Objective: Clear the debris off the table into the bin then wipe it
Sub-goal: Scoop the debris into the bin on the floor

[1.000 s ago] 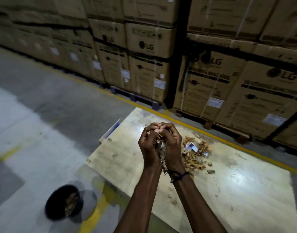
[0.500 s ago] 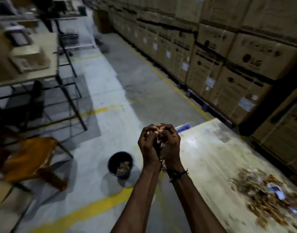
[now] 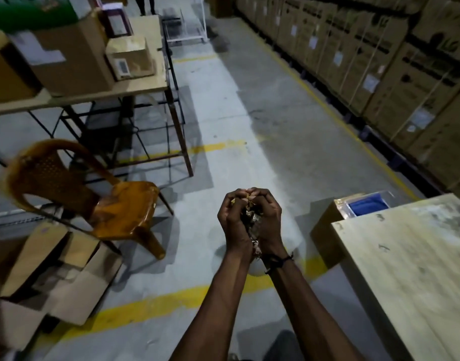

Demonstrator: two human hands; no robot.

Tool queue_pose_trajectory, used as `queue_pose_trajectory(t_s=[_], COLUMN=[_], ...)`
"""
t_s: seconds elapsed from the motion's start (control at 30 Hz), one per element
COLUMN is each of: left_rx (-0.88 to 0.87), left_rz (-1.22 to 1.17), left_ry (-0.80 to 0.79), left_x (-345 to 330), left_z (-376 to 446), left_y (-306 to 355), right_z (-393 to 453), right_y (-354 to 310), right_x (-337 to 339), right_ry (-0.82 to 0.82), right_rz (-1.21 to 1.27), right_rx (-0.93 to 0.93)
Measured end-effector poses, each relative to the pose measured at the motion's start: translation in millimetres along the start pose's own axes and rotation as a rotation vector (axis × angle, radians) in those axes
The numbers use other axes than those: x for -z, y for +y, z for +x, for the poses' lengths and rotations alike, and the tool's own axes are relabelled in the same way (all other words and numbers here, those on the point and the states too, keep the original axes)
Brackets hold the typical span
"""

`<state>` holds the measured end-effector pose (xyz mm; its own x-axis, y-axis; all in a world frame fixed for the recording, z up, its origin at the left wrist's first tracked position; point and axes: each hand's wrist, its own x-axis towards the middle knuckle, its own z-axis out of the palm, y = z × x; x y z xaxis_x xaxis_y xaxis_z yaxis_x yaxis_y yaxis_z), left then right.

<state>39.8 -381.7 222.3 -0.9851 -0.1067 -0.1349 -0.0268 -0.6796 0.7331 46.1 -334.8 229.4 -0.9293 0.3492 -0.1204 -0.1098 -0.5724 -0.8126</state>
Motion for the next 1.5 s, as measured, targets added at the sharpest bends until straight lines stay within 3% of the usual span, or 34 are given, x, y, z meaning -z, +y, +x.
queue_pose_trajectory(t_s=[0.47, 0.63, 0.77, 0.93, 1.27, 1.4, 1.5], left_rx=[0.330, 0.480, 0.585, 0.727, 0.848, 0.906, 1.008], left_rz=[0.292, 0.405, 0.554, 0.723, 0.830, 0.888, 0.914], left_ry=[0.105, 0.147, 0.177, 0.170, 0.127, 0.166, 0.189], left_x=[44, 77, 128, 211, 369, 393, 396], left_z=[195, 264, 310, 359, 422, 433, 438], left_y=[-95, -167, -241, -358, -588, -615, -612], right_z=[181, 246, 286, 329, 396, 401, 397], right_y=[123, 187, 254, 351, 549, 583, 590], right_x=[31, 65, 105, 171, 355, 384, 385], right_ry=[0.392, 0.637, 0.806, 1.011, 1.171, 1.093, 1.153], right_rz=[-0.025, 0.017, 0.386, 0.321, 0.407, 0.247, 0.211], right_rx=[-0.215, -0.373, -0.505, -0.522, -0.380, -0.377, -0.409])
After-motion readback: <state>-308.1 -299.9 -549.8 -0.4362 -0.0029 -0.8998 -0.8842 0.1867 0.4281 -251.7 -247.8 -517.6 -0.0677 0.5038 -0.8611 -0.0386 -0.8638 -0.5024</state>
